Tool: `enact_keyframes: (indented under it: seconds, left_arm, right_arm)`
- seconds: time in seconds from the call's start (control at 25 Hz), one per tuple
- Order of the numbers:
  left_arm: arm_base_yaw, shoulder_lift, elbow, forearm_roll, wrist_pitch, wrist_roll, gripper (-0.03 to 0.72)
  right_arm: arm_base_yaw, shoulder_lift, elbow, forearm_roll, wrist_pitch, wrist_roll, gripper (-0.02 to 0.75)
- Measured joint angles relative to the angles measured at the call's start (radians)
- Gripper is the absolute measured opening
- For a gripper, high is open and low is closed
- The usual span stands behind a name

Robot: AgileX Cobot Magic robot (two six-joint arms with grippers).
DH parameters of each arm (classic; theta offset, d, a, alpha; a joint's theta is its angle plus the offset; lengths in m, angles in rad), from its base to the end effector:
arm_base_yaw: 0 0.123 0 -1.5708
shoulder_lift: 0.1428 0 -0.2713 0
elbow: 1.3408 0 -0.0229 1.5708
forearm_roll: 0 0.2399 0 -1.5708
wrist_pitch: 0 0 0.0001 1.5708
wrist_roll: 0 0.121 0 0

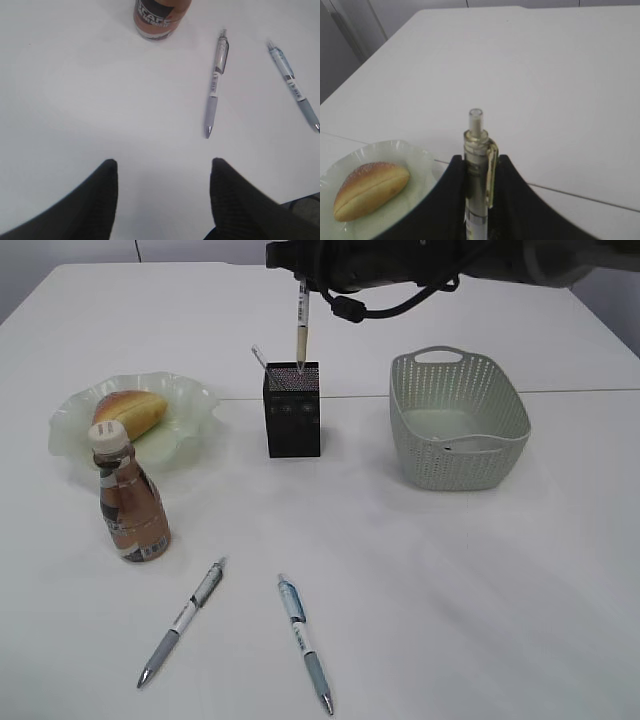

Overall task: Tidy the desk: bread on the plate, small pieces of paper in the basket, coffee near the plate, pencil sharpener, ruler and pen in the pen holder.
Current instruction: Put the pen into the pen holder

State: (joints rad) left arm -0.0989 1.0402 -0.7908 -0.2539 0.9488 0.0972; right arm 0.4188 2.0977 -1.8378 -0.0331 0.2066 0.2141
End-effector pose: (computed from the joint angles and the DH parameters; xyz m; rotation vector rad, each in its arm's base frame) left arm 0.1886 -0.0436 0.2526 0.1279 2.6632 -0.3231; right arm 0.4763 0.2111 0.2722 -0.2285 1.9568 0.3887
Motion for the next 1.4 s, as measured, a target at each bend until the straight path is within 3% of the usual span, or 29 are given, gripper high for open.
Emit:
enact_keyframes:
  seconds: [0.44,0.92,1.04,1.24,1.4]
  left_arm:
    - [0.000,0.000,0.000,0.002,-0.002,0.000,0.432]
    - [0.000,0.000,0.000,0.002,-0.002,0.000,0.432]
    - [0.000,0.000,0.000,0.002,-0.002,0.000,0.432]
    - [0.000,0.000,0.000,0.002,-0.002,0.000,0.432]
    - [0.000,0.000,0.000,0.002,-0.002,0.000,0.432]
  right_arm:
    - [-0.021,0.084,0.000,-0.014,-0.207,0.000,0.094]
    - [-0.022,0.175,0.000,-0.014,-0.243,-0.002,0.104]
    - [-0.022,0.182,0.000,-0.016,-0.243,-0.002,0.162]
    - [-0.022,0.181,0.000,-0.016,-0.228,-0.002,0.358]
    - [-0.022,0.150,-0.017,-0.016,-0.040,-0.002,0.394]
